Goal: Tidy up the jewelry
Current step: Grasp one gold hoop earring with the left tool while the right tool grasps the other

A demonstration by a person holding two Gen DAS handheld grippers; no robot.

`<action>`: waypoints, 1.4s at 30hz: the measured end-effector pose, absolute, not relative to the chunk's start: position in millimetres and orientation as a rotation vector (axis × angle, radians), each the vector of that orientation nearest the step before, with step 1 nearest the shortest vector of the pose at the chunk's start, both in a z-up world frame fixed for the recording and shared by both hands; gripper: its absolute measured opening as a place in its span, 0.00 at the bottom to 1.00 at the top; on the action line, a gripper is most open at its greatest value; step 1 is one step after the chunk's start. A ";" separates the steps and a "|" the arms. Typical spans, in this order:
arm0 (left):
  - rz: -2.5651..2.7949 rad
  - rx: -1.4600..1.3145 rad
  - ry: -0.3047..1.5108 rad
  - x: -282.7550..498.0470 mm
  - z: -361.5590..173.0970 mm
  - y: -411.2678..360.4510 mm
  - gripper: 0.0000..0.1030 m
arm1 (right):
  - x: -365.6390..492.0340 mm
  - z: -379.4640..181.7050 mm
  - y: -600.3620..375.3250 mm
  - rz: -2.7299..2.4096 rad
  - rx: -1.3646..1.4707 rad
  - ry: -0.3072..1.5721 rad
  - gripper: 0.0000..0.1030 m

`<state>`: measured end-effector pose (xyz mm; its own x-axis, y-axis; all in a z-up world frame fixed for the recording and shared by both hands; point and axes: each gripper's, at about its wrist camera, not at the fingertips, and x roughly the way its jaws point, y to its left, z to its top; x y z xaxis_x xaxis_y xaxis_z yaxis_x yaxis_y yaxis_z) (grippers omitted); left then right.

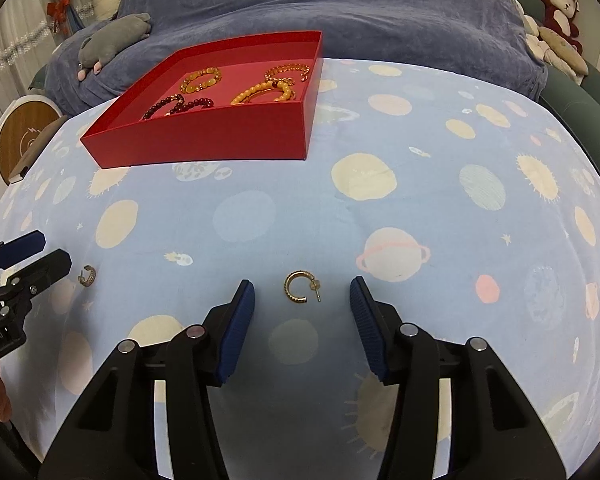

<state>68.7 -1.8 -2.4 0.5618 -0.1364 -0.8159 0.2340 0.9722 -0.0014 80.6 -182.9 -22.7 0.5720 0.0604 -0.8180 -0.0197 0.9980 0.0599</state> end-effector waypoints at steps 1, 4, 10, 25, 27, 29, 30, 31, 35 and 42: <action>-0.219 0.112 0.955 68.9 -3.9 -1.7 0.58 | 81.0 -22.7 -182.1 0.045 0.041 0.958 0.44; -0.218 0.113 0.964 69.1 -7.8 -0.9 0.58 | 82.5 -22.7 -180.5 0.040 0.025 0.950 0.37; -0.223 0.116 0.980 68.4 -14.0 -3.2 0.58 | 85.4 -22.1 -184.1 0.031 0.032 0.946 0.25; -0.229 0.117 1.005 70.2 -23.2 -8.6 0.58 | 81.7 -20.9 -184.3 0.043 0.037 0.951 0.18; -0.233 0.109 1.015 70.3 -25.6 -7.8 0.58 | 80.7 -20.7 -184.9 0.045 0.042 0.954 0.18; -0.233 0.111 1.009 69.3 -26.7 -7.9 0.57 | 79.9 -20.3 -185.3 0.047 0.045 0.956 0.18; -0.234 0.118 1.006 68.7 -27.1 -8.5 0.57 | 79.6 -20.1 -185.5 0.049 0.047 0.957 0.18; -0.234 0.121 1.003 68.4 -27.4 -8.8 0.57 | 79.1 -19.9 -185.9 0.051 0.050 0.959 0.18; -0.233 0.129 0.983 67.0 -27.4 -9.0 0.49 | 78.1 -19.8 -187.1 0.051 0.058 0.961 0.18; -0.235 0.139 0.962 70.2 -27.0 -12.0 0.31 | 78.3 -18.2 -188.2 0.053 0.065 0.959 0.18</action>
<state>70.2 -12.0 -27.0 0.5493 -0.1361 -0.8245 0.2587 0.9659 0.0129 78.3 -188.2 -18.2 0.5737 0.0743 -0.8157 -0.0163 0.9967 0.0794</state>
